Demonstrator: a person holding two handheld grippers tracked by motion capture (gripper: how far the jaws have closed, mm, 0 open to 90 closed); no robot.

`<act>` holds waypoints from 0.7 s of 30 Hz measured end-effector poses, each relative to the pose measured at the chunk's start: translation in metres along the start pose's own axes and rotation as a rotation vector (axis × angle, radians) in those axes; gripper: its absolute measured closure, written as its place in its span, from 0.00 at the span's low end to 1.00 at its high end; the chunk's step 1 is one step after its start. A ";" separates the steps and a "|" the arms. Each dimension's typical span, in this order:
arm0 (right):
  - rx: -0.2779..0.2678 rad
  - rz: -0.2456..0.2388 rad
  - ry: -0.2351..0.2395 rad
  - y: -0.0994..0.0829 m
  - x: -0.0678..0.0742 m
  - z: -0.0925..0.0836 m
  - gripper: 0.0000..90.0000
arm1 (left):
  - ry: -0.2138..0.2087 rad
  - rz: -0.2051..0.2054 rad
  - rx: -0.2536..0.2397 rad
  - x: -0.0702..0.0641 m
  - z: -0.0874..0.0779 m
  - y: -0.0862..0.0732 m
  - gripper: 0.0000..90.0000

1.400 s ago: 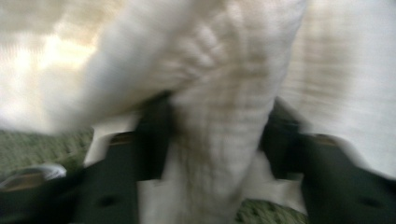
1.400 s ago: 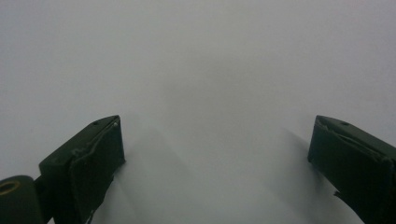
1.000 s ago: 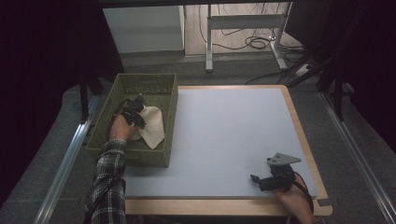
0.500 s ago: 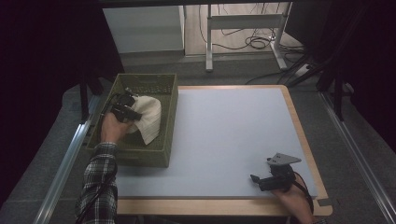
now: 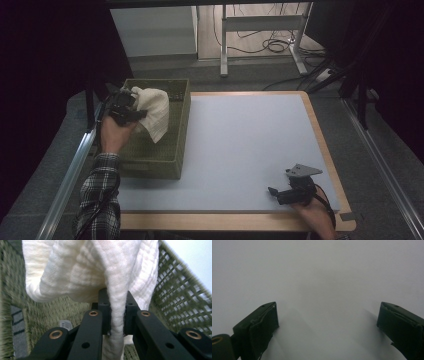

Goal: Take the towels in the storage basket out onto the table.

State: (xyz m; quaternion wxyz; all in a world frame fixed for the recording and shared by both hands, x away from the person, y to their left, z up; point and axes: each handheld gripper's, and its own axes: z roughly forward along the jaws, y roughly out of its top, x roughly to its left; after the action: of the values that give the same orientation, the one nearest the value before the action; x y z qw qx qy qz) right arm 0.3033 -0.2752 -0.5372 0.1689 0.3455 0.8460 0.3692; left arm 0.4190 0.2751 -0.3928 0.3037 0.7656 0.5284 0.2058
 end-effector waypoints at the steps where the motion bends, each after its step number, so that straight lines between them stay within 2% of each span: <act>1: 0.000 -0.001 0.000 0.000 0.000 0.000 0.04 | -0.003 -0.003 -0.016 0.000 -0.003 0.001 0.90; 13: 0.000 0.000 0.000 0.000 0.000 0.000 0.04 | -0.022 -0.008 -0.146 -0.007 -0.033 0.013 0.90; 21: 0.000 0.000 0.001 0.000 0.000 0.000 0.04 | -0.049 0.021 -0.185 -0.021 -0.039 0.023 0.90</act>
State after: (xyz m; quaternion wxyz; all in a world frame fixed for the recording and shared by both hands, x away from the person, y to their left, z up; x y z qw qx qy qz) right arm 0.3033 -0.2752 -0.5372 0.1686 0.3454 0.8460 0.3694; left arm 0.4028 0.2594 -0.3489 0.3837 0.7446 0.4917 0.2379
